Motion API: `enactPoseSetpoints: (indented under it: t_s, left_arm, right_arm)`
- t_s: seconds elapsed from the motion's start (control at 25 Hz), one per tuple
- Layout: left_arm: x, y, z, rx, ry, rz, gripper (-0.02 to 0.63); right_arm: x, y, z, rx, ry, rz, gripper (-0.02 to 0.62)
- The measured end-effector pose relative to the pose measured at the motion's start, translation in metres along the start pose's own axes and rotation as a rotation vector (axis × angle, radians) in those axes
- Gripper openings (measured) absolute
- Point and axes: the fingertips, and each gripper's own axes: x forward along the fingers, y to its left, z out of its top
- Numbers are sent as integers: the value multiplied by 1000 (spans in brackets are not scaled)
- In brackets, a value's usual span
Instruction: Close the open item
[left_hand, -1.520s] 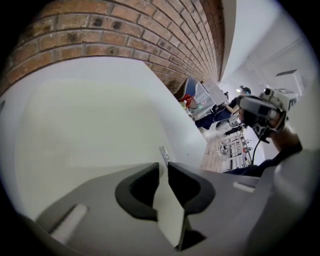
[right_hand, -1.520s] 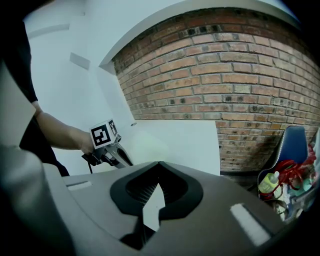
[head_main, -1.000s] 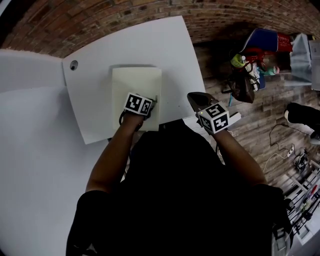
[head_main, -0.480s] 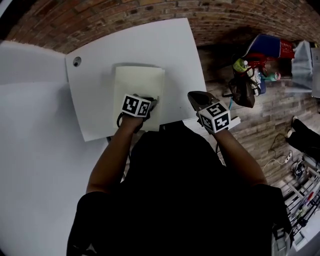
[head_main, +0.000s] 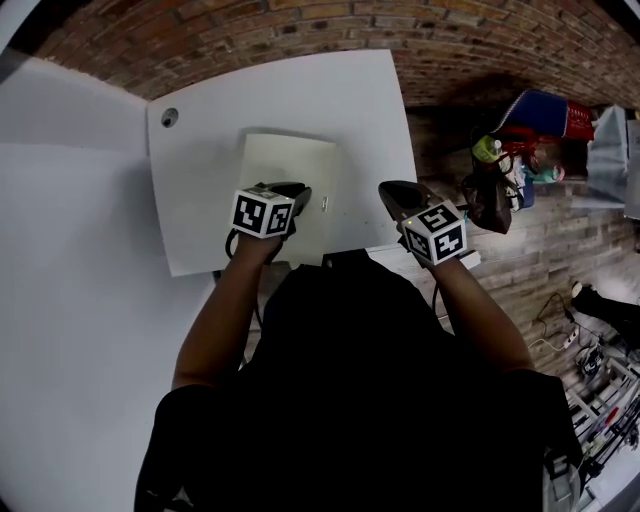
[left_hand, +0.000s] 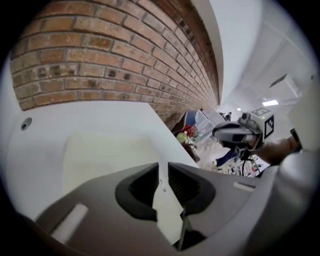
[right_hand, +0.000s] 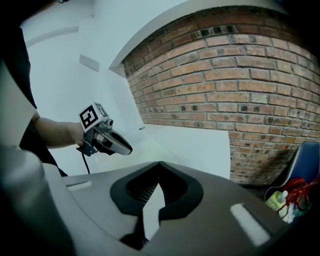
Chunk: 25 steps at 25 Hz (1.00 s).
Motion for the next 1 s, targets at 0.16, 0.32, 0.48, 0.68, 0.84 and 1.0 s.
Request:
enactPoseSetpoints:
  t_s: [0.16, 0.32, 0.48, 0.68, 0.84, 1.0]
  left_arm:
    - [-24, 5, 21, -4, -92, 12, 57]
    - [-54, 14, 40, -4, -186, 55, 27]
    - [-87, 26, 55, -21, -280, 102, 15]
    - [-125, 35, 61, -23, -363, 162, 7]
    - [-154, 33, 62, 10, -418, 216, 3]
    - [-178, 27, 56, 15, -462, 229, 3]
  right_arm:
    - [3, 1, 12, -28, -14, 18, 2]
    - [4, 4, 25, -56, -26, 34, 2]
    - [8, 9, 40, -87, -35, 52, 2]
    - [14, 23, 51, -129, -37, 85, 2]
    - [18, 33, 60, -157, -42, 106, 2]
    - [19, 43, 68, -186, -48, 117, 2]
